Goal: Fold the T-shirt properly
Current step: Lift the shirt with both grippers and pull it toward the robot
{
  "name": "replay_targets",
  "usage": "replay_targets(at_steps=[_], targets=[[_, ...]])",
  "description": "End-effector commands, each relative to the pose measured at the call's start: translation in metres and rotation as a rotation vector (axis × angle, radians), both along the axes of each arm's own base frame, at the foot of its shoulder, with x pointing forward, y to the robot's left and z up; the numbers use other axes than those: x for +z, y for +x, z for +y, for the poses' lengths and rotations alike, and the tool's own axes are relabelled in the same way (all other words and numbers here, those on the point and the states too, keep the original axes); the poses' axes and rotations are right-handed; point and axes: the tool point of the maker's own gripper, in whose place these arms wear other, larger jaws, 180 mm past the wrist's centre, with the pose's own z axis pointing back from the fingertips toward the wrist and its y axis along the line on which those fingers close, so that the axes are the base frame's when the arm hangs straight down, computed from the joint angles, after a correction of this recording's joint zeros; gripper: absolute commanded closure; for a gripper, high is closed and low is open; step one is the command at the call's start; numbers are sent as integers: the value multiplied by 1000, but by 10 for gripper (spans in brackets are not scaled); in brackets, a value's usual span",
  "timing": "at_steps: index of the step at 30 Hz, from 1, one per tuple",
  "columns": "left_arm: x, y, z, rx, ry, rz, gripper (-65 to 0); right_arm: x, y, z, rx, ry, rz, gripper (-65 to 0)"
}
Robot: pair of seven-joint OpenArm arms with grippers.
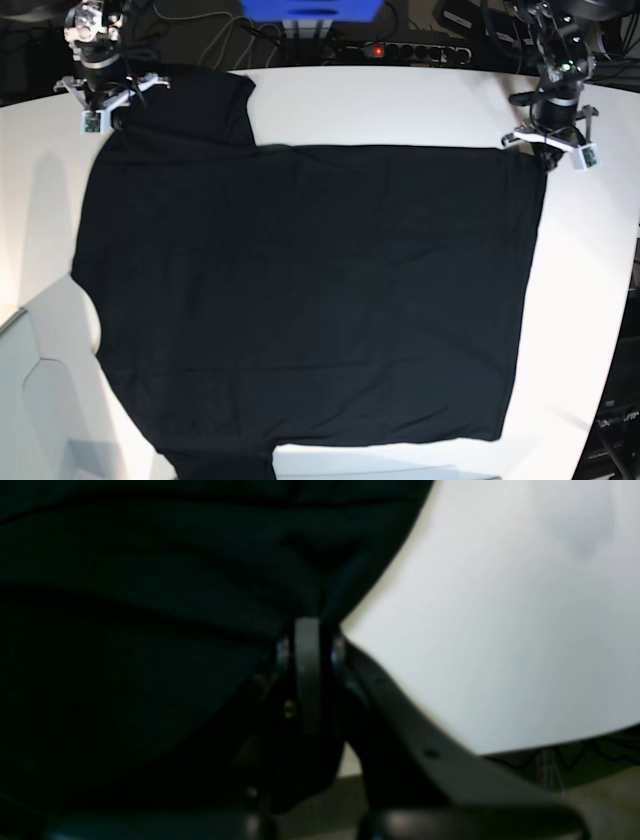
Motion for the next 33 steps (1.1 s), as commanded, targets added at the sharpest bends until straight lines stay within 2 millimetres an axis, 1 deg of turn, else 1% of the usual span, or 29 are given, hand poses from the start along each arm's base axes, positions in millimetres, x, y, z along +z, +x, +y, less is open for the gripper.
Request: replay_targets(at_steps=[1, 3, 5, 6, 8, 11, 13, 18, 20, 24, 26, 33], targets=[[13, 3, 5, -4, 29, -36, 0, 18, 8, -5, 14, -29, -59, 0], [19, 6, 3, -13, 36, -48, 0, 32, 15, -8, 17, -48, -97, 0], [20, 5, 3, -15, 39, -50, 0, 45, 21, -6, 21, -58, -132, 0], [19, 4, 3, -15, 39, -48, 0, 49, 23, -5, 18, -57, -145, 0], [21, 5, 2, -17, 41, -52, 0, 58, 26, -8, 7, -69, -168, 0], [22, 5, 2, -17, 41, -54, 0, 63, 30, -8, -1, -69, -190, 0], [24, 5, 4, -12, 44, -59, 0, 70, 38, -6, -2, -69, -218, 0], [43, 6, 18, 40, 71, -110, 0, 77, 44, -5, 3, -74, -244, 0], [57, 13, 23, 57, 87, -155, 0, 81, 51, -6, 4, -75, -264, 0], [68, 21, 22, 55, 98, -190, 0, 88, 64, -6, 6, -78, -298, 0], [75, 30, 19, 48, 98, -219, 0, 94, 74, -5, 6, -79, -327, 0], [94, 61, 22, 65, 88, -312, 0, 121, 119, -6, -4, -74, -432, 0]])
